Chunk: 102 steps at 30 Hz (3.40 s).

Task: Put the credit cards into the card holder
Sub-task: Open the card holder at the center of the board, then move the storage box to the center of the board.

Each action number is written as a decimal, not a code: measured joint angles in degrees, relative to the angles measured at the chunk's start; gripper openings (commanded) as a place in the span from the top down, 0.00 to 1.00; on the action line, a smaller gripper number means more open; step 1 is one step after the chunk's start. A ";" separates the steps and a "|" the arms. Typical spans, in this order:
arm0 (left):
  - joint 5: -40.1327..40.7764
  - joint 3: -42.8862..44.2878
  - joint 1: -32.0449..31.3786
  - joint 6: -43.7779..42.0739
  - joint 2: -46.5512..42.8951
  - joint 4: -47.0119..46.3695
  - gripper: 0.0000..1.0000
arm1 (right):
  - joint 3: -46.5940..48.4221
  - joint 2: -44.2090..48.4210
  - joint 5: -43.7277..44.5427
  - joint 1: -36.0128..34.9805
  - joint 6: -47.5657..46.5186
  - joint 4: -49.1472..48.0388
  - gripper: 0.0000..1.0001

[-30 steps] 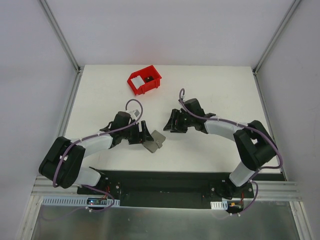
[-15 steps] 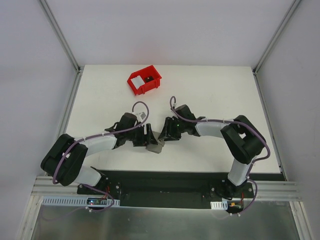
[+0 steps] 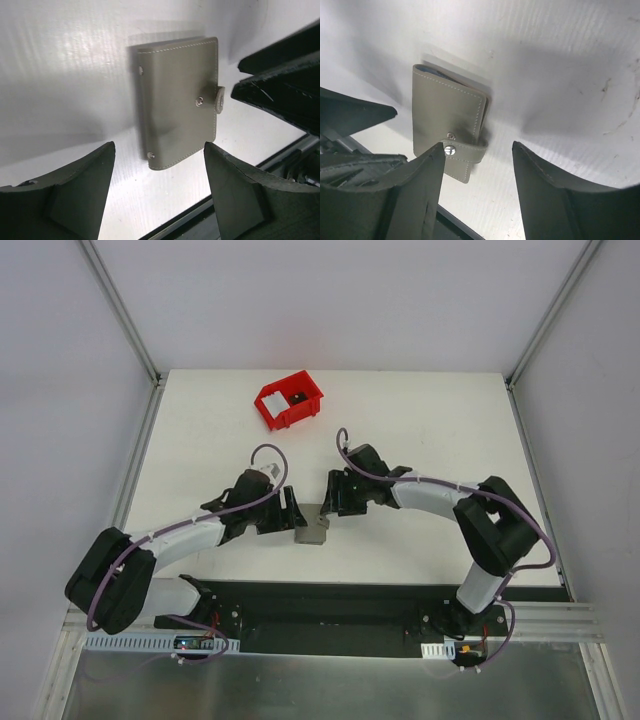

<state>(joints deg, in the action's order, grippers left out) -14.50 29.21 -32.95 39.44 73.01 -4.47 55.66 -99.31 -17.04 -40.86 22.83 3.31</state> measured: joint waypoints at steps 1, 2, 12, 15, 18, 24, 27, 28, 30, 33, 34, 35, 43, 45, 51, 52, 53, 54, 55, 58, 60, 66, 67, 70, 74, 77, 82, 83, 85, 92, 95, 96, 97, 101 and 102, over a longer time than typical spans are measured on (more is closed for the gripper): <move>1.22 0.02 0.00 0.00 -0.70 0.87 0.28 | 0.61 0.44 1.49 -0.57 -0.76 1.53 0.39; 1.99 0.04 0.00 0.02 -1.20 1.40 0.28 | 1.38 0.70 2.84 -1.29 -1.36 2.82 0.39; 9.07 0.39 0.00 0.35 -6.12 7.15 0.19 | 10.08 -1.05 12.44 -8.52 -2.95 11.28 0.41; 10.10 0.39 0.00 0.39 -7.13 7.98 0.19 | 13.40 -3.26 15.69 -9.55 -2.99 14.21 0.43; 10.80 0.39 0.00 0.39 -7.67 8.35 0.18 | 15.23 -5.05 17.88 -10.01 -3.02 16.33 0.44; 12.22 0.39 0.00 0.42 -8.66 9.27 0.16 | 15.80 -6.47 20.15 -10.69 -3.43 20.09 0.52; 12.28 0.39 0.00 0.42 -9.44 9.70 0.15 | 15.80 -6.62 20.70 -10.95 -3.63 20.85 0.59; 12.28 0.39 0.00 0.42 -9.75 9.73 0.15 | 15.80 -6.62 20.81 -11.02 -3.65 20.98 0.62; 12.31 0.39 0.00 0.42 -10.25 9.77 0.15 | 15.80 -6.62 20.98 -11.04 -3.74 21.07 0.62; 12.33 0.39 0.00 0.42 -10.54 9.79 0.15 | 15.80 -6.62 21.35 -11.04 -3.85 21.20 0.61; 12.33 0.39 0.00 0.42 -10.54 9.81 0.14 | 15.80 -6.62 21.38 -11.04 -3.87 21.29 0.58; 12.55 0.39 0.00 0.42 -10.54 9.88 0.14 | 15.80 -6.62 21.40 -11.04 -3.87 21.38 0.56; 15.37 0.52 0.15 0.15 -10.47 10.71 0.01 | 15.80 -4.17 20.79 -10.12 -6.75 21.42 0.40; 15.85 1.25 1.25 -0.33 -10.10 11.47 0.01 | 16.04 -2.43 20.57 -8.98 -7.50 21.42 0.35; 16.09 12.72 6.97 -8.37 -3.19 12.81 0.01 | 16.59 2.56 20.41 -4.94 -8.61 19.74 0.31; 15.74 15.47 7.82 -10.29 -1.36 12.50 0.01 | 16.24 3.32 20.44 -4.46 -8.59 19.17 0.31; 14.75 18.88 8.83 -12.63 0.98 12.26 0.01 | 15.58 4.11 20.41 -4.11 -8.59 18.69 0.31; 13.57 22.21 9.70 -14.75 3.45 11.91 0.01 | 14.53 5.03 20.39 -3.91 -8.57 18.27 0.31; 12.50 25.07 10.45 -16.57 5.75 11.54 0.01 | 13.55 5.79 20.37 -3.80 -8.55 18.08 0.31; 6.49 36.37 13.57 -23.19 15.37 10.60 0.01 | 8.63 8.92 19.96 -3.67 -8.33 17.62 0.30; 1.62 43.04 15.58 -26.21 21.38 10.34 0.01 | 5.70 10.67 19.58 -3.67 -7.98 17.55 0.30; -9.16 59.32 20.00 -33.22 37.40 9.84 0.01 | -0.37 15.45 18.86 -3.63 -6.12 17.40 0.30; -10.12 61.33 20.33 -34.45 39.47 9.92 0.01 | -1.07 16.26 18.75 -3.63 -5.79 17.38 0.30; -11.80 65.83 20.63 -37.68 44.00 9.99 0.01 | -1.99 17.44 18.64 -3.58 -5.27 17.31 0.30; -13.35 71.01 20.57 -40.89 48.35 9.86 0.01 | -2.12 17.59 18.32 -3.58 -4.81 17.27 0.30; -14.69 73.61 20.57 -42.12 50.49 9.25 0.01 | -2.12 17.59 18.10 -3.56 -4.42 17.31 0.30; -17.53 75.84 20.57 -42.71 53.22 8.63 0.01 | -2.47 17.59 18.10 -3.58 -4.04 17.31 0.30; -18.18 76.26 20.57 -42.71 53.83 8.46 0.01 | -2.64 17.59 18.10 -3.56 -4.00 17.31 0.30; -19.15 76.67 20.57 -42.66 54.90 8.20 0.01 | -2.86 17.59 18.10 -3.58 -3.98 17.42 0.30; -21.73 77.15 20.57 -41.97 57.77 8.17 0.01 | -2.97 17.62 18.08 -3.56 -3.87 17.49 0.30; -22.99 77.18 20.57 -41.70 58.38 7.96 0.01 | -3.06 17.62 18.10 -3.58 -3.76 17.49 0.30; -23.21 77.20 20.57 -41.53 58.38 7.91 0.01 | -3.08 17.62 18.10 -3.58 -3.74 17.49 0.30; -23.63 77.22 20.57 -41.33 58.38 7.91 0.01 | -3.08 17.62 18.10 -3.58 -3.72 17.49 0.30; -25.44 77.26 20.57 -40.39 58.38 7.89 0.01 | -3.08 17.62 18.10 -3.58 -3.52 17.49 0.30; -25.88 77.26 20.57 -40.24 58.38 7.89 0.01 | -3.08 17.62 18.10 -3.58 -3.52 17.46 0.30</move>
<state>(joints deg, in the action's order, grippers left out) -40.38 106.48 -12.38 -0.80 131.39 3.42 52.58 -81.69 1.06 -44.45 19.31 20.78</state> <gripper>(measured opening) 0.990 0.699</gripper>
